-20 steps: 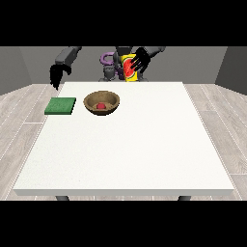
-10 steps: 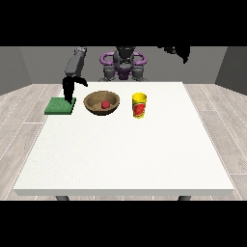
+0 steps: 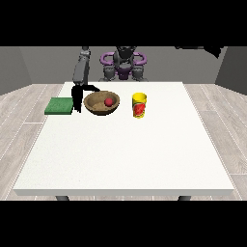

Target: Pick the cup and pour the ball into the bowl, then pick the bowl and place it on the pad

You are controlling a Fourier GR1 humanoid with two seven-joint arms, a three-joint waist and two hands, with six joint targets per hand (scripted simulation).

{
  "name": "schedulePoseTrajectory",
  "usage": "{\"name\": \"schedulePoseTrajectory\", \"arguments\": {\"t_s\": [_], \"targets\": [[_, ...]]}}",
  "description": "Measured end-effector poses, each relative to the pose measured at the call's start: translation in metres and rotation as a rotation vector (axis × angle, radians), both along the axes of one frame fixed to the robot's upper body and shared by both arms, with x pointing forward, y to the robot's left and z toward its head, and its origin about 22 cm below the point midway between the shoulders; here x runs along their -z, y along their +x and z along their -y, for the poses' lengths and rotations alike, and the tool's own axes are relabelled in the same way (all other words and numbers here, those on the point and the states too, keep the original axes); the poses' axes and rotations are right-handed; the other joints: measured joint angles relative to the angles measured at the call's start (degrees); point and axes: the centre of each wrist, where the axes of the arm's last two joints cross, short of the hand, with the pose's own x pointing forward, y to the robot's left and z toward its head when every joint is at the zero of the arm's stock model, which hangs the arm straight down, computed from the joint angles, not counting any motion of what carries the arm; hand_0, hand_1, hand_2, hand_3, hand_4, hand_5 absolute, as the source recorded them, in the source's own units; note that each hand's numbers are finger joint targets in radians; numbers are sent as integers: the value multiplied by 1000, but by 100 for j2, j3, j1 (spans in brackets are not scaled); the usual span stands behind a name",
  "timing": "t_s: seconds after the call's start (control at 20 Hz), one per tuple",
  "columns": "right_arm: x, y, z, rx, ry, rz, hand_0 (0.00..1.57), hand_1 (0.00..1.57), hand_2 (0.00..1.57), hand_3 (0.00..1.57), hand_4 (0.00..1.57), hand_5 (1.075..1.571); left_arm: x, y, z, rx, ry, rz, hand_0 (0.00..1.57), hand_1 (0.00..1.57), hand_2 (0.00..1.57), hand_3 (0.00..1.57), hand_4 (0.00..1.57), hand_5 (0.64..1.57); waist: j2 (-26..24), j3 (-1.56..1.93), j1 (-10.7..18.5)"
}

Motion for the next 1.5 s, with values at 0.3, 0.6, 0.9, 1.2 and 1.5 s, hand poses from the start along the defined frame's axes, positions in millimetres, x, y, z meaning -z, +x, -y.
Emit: {"name": "schedulePoseTrajectory", "arguments": {"t_s": [0.3, 0.6, 0.9, 1.2, 1.5], "targets": [[9, 13, 0, -13, -7, -11, 0, 0, 0, 0, 0, 1570, -13, -13, -43, -13, -10, 18, 0, 0, 0, 0, 245, 1503, 151, 6, -87], [17, 22, -14, -22, -17, 25, 0, 0, 0, 0, 0, 1564, -26, -25, -71, -35, -11, 38, 0, 0, 0, 0, 237, 1502, 168, -54, -191], [20, 26, -28, 39, 3, 13, 1571, 1571, 1571, 1571, 1012, 1430, -34, -30, -84, -37, -20, 57, 0, 0, 0, 0, 299, 1525, 187, -141, -189], [22, 17, -14, 118, -87, -5, 1571, 1571, 1571, 1571, 1077, 1485, -41, -34, -91, -35, -31, 88, 0, 0, 0, 0, 624, 1569, 284, -229, -68], [9, 22, 0, 155, -109, -132, 1571, 1571, 1571, 1571, 1061, 1527, -34, -34, -105, -47, -39, 51, 0, 0, 0, 0, 721, 1569, 142, -152, -105]]}}
